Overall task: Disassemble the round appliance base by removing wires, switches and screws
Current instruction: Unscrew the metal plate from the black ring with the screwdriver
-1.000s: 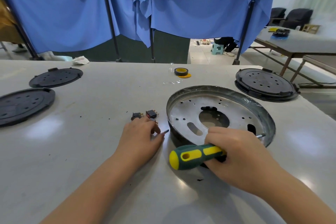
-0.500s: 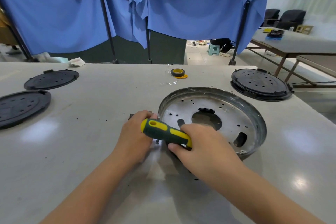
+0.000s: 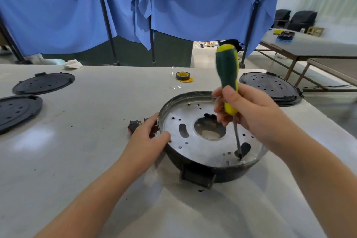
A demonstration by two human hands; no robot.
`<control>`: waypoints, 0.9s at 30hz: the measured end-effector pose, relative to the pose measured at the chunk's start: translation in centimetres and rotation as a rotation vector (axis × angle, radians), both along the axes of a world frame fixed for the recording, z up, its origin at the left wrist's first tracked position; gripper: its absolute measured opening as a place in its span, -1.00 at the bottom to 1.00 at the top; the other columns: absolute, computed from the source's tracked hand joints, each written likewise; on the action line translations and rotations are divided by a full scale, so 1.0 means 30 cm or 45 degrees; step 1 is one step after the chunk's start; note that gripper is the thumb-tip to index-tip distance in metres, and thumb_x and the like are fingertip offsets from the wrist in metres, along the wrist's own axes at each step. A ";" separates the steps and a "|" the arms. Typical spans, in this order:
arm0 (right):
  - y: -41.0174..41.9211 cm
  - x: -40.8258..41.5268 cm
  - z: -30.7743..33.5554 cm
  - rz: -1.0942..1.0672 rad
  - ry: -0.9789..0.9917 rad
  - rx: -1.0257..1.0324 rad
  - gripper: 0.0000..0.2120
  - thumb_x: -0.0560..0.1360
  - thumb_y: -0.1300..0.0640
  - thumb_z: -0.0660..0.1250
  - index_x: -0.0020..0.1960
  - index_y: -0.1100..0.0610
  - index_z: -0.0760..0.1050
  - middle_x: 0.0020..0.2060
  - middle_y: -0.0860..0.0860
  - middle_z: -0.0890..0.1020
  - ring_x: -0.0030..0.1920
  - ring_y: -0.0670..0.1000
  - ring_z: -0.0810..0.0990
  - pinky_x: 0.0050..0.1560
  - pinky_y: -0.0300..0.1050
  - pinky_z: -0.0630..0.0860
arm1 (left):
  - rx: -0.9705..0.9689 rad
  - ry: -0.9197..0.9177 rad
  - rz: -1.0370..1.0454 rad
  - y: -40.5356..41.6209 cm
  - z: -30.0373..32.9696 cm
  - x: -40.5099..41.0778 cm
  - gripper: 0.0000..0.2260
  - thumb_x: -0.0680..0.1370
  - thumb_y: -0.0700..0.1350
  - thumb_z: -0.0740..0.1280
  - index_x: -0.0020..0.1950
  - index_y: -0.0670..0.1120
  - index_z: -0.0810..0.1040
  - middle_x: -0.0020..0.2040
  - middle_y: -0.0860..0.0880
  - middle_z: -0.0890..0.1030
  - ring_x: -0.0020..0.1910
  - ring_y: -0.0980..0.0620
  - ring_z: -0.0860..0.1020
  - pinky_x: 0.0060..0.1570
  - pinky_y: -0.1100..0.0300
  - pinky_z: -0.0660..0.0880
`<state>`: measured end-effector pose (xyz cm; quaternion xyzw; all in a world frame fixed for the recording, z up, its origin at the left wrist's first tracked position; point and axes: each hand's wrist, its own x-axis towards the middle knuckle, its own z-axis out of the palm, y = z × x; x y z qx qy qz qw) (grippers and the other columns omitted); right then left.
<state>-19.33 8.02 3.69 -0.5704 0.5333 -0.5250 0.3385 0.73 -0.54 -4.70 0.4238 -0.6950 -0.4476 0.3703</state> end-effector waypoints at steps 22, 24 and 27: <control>0.004 0.021 -0.103 0.110 -0.555 -0.237 -0.77 0.50 -0.01 0.11 -0.02 0.14 0.37 -0.39 0.00 0.55 -0.37 0.02 0.57 -0.35 -0.15 0.55 | 0.111 0.190 0.166 -0.063 0.011 0.007 -0.56 0.58 -0.25 0.14 0.41 0.08 0.40 0.31 0.19 0.48 0.30 0.20 0.42 0.29 0.23 0.34; 0.006 0.016 -0.112 0.101 -0.533 -0.234 -0.77 0.51 -0.02 0.12 -0.02 0.14 0.38 -0.39 -0.01 0.55 -0.39 0.02 0.55 -0.37 -0.16 0.54 | 0.096 0.179 0.149 -0.049 0.011 -0.004 -0.58 0.60 -0.22 0.14 0.42 0.09 0.38 0.34 0.20 0.45 0.32 0.24 0.40 0.26 0.30 0.33; 0.011 0.009 -0.118 0.087 -0.537 -0.251 -0.76 0.52 -0.04 0.12 -0.02 0.13 0.37 -0.39 -0.03 0.53 -0.42 0.00 0.51 -0.41 -0.17 0.50 | -0.024 0.176 0.143 -0.022 0.017 -0.008 -0.62 0.61 -0.16 0.21 0.41 0.10 0.38 0.30 0.26 0.46 0.17 0.44 0.44 0.04 0.56 0.36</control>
